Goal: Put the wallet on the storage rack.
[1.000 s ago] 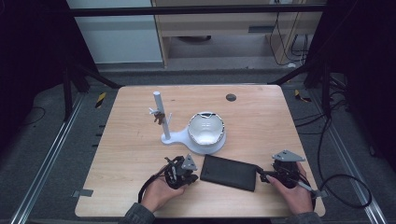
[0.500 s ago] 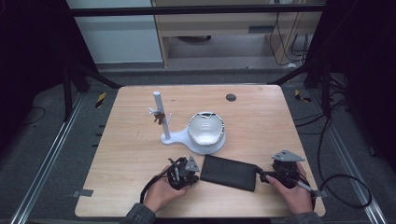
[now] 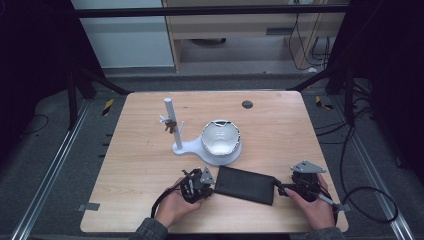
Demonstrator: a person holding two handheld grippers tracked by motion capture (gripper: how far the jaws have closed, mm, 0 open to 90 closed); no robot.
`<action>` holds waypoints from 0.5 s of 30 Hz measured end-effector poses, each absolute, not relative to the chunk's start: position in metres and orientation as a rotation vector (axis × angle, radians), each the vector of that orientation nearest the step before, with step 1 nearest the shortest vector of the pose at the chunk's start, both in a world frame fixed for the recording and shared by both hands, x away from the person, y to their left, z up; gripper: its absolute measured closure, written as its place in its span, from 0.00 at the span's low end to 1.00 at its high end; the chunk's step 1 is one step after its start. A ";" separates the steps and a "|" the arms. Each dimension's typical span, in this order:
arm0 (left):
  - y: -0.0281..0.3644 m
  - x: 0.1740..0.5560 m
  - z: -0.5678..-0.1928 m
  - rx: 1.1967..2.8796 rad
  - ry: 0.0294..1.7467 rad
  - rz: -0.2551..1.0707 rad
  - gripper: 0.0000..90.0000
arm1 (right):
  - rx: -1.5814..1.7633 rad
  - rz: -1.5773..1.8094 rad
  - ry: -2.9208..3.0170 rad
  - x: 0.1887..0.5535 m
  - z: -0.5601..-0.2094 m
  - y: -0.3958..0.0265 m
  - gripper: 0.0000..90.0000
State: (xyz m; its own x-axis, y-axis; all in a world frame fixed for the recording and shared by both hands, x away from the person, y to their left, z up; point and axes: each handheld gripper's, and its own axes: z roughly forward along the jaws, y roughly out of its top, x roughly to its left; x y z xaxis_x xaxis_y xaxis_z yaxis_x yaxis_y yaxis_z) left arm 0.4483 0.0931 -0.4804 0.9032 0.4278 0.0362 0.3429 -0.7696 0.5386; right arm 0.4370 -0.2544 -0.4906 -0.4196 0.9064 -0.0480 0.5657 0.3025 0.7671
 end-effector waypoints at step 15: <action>0.095 0.448 -0.479 2.503 0.560 0.198 1.00 | 1.295 0.956 2.093 0.436 -0.489 -0.253 0.11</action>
